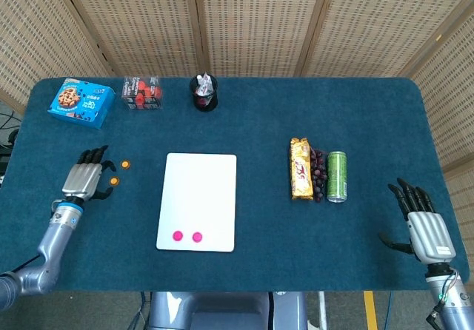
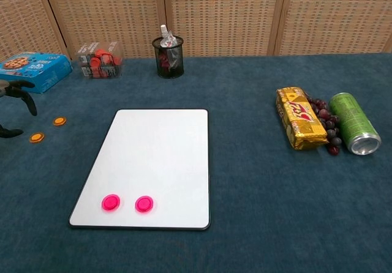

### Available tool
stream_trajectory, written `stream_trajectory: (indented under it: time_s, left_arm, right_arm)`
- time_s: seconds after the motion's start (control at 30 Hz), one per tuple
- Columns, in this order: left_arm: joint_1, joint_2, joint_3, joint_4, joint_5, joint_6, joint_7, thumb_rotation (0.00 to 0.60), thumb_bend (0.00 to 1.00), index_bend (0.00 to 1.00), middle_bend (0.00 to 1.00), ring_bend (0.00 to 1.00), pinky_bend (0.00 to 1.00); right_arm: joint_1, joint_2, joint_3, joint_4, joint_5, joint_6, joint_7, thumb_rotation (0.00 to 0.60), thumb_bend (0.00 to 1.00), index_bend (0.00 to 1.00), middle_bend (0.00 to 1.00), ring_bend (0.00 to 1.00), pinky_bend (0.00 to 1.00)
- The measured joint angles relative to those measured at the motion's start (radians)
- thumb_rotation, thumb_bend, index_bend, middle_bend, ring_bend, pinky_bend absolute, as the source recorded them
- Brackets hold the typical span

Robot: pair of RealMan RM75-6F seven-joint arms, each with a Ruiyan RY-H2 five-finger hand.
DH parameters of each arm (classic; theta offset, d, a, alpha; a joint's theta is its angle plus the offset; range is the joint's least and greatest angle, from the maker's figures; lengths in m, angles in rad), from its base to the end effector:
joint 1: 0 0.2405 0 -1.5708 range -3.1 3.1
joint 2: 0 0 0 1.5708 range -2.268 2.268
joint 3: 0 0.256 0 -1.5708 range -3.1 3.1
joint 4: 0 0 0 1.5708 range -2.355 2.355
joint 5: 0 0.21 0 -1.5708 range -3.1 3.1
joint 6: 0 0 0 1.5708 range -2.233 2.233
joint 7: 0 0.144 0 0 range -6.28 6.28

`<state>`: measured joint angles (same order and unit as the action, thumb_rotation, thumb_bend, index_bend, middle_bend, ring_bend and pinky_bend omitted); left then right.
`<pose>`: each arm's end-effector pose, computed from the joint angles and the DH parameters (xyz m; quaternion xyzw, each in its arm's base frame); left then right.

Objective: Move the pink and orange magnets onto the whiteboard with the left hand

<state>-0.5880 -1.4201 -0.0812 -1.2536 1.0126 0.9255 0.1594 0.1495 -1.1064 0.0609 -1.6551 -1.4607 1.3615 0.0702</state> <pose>-0.3003 0.3427 0.0504 -0.6642 -0.4516 -0.2602 0.5359 -0.3016 -0.2015 0.1461 0.5971 -0.4398 0.3968 0.5410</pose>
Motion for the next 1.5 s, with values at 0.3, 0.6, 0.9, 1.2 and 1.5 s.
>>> stream_trajectory:
  time_s: [0.3,0.6,0.9,1.2,1.5]
  left_arm:
    - [0.006,-0.021,-0.01,0.116,0.018,-0.074,-0.059,0.6,0.34,0.37,0.0,0.0,0.0]
    - [0.006,-0.076,-0.017,0.193,0.002,-0.11,-0.047,0.6,0.36,0.42,0.0,0.0,0.0]
    - [0.001,-0.106,-0.033,0.208,0.014,-0.117,-0.042,0.6,0.36,0.42,0.0,0.0,0.0]
    - [-0.008,-0.128,-0.039,0.22,0.007,-0.131,-0.003,0.6,0.35,0.42,0.0,0.0,0.0]
    - [-0.016,-0.146,-0.051,0.23,-0.006,-0.137,0.024,0.6,0.35,0.42,0.0,0.0,0.0]
  right_arm:
    - [0.0,0.0,0.002,-0.004,0.006,-0.001,-0.005,0.6,0.26,0.0,0.0,0.0,0.0]
    - [0.0,0.002,0.002,-0.005,0.007,-0.002,-0.002,0.6,0.26,0.0,0.0,0.0,0.0]
    - [-0.001,0.002,0.002,-0.006,0.008,-0.003,0.0,0.6,0.26,0.0,0.0,0.0,0.0]
    - [-0.001,0.002,0.002,-0.005,0.007,-0.003,0.002,0.6,0.26,0.0,0.0,0.0,0.0]
    - [0.0,0.003,0.002,-0.005,0.008,-0.004,0.003,0.6,0.26,0.0,0.0,0.0,0.0]
